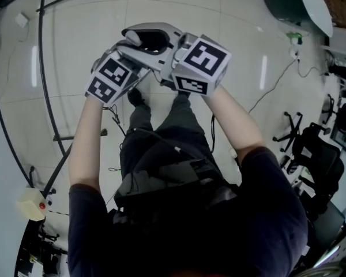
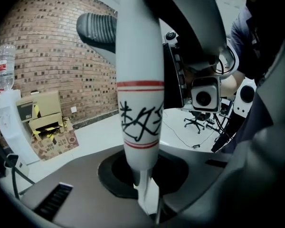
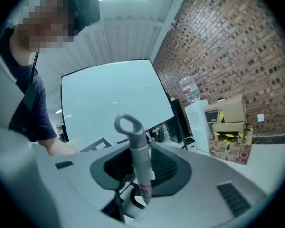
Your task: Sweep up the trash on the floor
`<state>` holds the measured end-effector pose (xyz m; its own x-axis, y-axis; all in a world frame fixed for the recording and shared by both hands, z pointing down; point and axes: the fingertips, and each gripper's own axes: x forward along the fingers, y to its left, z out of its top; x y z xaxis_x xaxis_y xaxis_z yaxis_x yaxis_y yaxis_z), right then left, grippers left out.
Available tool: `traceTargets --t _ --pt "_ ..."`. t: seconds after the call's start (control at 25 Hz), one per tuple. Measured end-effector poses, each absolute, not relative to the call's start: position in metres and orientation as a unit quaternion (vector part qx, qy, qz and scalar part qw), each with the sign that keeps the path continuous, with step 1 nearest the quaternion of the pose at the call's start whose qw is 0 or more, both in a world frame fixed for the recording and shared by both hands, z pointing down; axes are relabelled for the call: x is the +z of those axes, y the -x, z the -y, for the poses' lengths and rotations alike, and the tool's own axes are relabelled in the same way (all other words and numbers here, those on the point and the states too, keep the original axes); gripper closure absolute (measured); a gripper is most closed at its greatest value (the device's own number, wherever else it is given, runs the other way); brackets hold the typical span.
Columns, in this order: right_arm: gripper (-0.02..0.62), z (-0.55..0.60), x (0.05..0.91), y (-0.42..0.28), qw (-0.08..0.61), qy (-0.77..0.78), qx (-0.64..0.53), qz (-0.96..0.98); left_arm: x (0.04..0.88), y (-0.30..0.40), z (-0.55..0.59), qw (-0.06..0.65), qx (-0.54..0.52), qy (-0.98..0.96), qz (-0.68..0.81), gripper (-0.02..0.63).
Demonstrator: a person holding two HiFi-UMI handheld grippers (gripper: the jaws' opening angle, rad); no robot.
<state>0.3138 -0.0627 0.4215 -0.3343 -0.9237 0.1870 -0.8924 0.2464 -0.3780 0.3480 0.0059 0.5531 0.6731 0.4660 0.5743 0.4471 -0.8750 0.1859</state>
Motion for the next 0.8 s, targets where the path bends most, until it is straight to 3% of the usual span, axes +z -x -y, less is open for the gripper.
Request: traceTargets --t 0.8 --pt "0.489 0.061 0.238 -0.226 -0.005 0.65 0.048 -0.759 0.362 -0.293 0.03 -0.16 0.138 -0.965 -0.154 0.581"
